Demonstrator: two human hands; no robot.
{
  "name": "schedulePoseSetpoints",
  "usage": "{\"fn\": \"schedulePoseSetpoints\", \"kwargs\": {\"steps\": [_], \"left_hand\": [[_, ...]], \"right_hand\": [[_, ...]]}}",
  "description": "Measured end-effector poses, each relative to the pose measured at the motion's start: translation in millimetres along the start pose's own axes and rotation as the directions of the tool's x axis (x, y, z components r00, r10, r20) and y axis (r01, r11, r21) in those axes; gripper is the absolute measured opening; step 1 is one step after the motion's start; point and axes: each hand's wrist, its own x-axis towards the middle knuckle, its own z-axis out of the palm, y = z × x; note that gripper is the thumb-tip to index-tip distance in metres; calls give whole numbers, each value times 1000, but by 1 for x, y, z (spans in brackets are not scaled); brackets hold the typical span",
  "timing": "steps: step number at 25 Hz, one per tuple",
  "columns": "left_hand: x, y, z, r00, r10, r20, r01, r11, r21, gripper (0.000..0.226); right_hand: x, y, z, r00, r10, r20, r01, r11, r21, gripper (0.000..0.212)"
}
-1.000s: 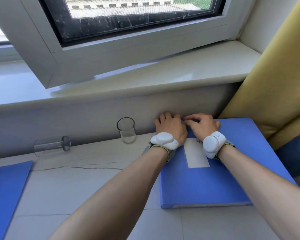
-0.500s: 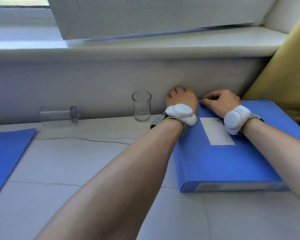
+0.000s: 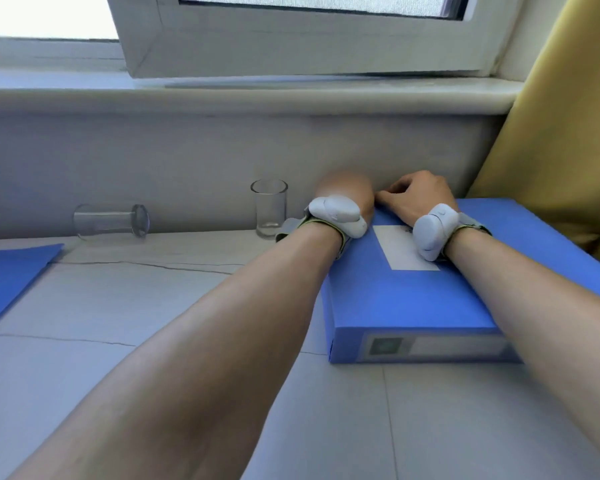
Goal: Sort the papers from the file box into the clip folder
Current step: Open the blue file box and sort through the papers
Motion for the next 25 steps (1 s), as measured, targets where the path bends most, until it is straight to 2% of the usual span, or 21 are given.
{"fn": "schedulePoseSetpoints", "kwargs": {"steps": [2, 4, 8, 12, 15, 19, 25], "left_hand": [[4, -2, 2, 999, 26, -39, -28, 998, -58, 34], [7, -2, 4, 997, -6, -75, -1, 996, -95, 40], [8, 1, 9, 990, -22, -141, 25, 1000, 15, 44], [7, -1, 10, 992, 8, -125, -4, 1000, 30, 43], [9, -3, 9, 983, 19, -182, -18, 1000, 7, 42], [5, -3, 0, 974, 35, -224, -37, 999, -3, 41], [-15, 15, -65, 923, 24, -384, -29, 1000, -5, 37]], "right_hand": [[1, 0, 0, 998, -9, -61, 3, 995, -99, 48], [4, 2, 1, 994, -2, -110, -9, 995, -101, 54], [9, 2, 1, 995, -6, -95, -3, 996, -94, 60], [12, 0, -1, 991, -30, -129, 22, 998, -64, 58], [14, -2, -3, 962, -112, -249, 103, 993, -48, 56], [14, -5, -10, 936, -181, -302, 160, 983, -94, 57], [-5, -31, -65, 905, -244, -348, 225, 970, -95, 54]]}}
